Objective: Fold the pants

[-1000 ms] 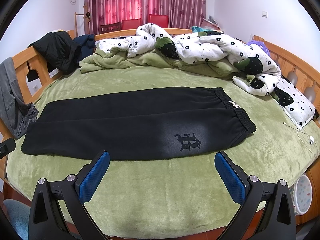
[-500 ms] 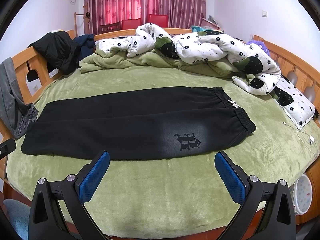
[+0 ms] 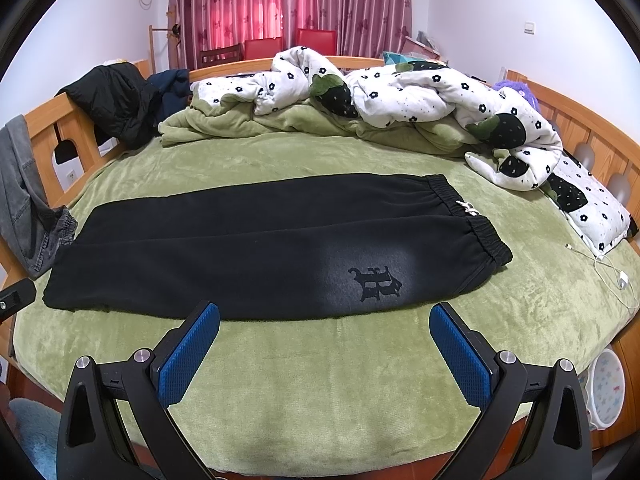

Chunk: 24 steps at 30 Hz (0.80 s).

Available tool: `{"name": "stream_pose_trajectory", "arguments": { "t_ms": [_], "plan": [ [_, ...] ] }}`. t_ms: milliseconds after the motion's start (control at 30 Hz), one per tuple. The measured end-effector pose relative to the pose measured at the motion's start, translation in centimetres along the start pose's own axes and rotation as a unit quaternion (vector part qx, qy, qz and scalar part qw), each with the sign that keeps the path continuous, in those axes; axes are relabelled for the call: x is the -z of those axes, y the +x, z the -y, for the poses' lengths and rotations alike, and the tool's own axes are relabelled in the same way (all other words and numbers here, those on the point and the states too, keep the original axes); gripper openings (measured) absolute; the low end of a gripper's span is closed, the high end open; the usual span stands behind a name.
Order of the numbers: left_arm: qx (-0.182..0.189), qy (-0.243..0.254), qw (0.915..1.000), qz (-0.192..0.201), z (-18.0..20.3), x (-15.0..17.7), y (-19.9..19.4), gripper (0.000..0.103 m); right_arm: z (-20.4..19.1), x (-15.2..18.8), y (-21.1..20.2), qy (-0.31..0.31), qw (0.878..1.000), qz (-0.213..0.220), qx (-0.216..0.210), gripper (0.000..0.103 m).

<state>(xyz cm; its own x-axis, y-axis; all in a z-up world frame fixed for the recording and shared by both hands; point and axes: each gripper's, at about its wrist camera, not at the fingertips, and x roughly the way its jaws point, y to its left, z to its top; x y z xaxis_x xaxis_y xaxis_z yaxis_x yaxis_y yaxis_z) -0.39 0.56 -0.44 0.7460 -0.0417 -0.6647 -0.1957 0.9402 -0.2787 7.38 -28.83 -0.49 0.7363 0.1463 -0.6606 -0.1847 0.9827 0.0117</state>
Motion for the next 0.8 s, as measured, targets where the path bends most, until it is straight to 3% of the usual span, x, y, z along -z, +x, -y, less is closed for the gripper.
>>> {"name": "stream_pose_trajectory", "arguments": {
  "t_ms": [133, 233, 300, 433, 533, 667, 800],
  "plan": [
    [0.015, -0.005, 0.9999, -0.003, -0.1, 0.1, 0.2, 0.102, 1.0, 0.3, 0.5, 0.009, 1.000, 0.013, -0.018, 0.103],
    [0.059, -0.018, 0.9981, -0.007, -0.8, -0.7, 0.9, 0.102, 1.9, -0.2, 0.7, 0.025, 0.999, 0.025, -0.041, 0.103],
    [0.038, -0.015, 0.9991, -0.004, -1.5, -1.9, 1.2, 0.102, 2.6, -0.9, 1.0, 0.028, 0.998, 0.039, -0.041, 0.103],
    [-0.010, -0.006, 0.9997, 0.022, -3.2, -3.8, 1.3, 0.102, 3.0, -3.3, 1.3, -0.009, 0.997, 0.077, 0.004, 0.103],
    [-0.034, -0.005, 0.9992, 0.021, -5.2, -4.0, 2.5, 0.103, 3.7, -4.3, 2.2, -0.024, 0.996, 0.085, -0.010, 0.103],
    [-0.069, -0.014, 0.9975, -0.003, -8.7, -3.2, 5.5, 0.102, 4.9, -4.3, 5.6, -0.032, 0.998, 0.050, -0.022, 0.103],
    [-0.090, -0.041, 0.9948, -0.025, -11.8, -1.8, 8.4, 0.099, 5.7, -2.7, 9.7, -0.039, 0.999, 0.000, 0.027, 0.103]
  ]
}}
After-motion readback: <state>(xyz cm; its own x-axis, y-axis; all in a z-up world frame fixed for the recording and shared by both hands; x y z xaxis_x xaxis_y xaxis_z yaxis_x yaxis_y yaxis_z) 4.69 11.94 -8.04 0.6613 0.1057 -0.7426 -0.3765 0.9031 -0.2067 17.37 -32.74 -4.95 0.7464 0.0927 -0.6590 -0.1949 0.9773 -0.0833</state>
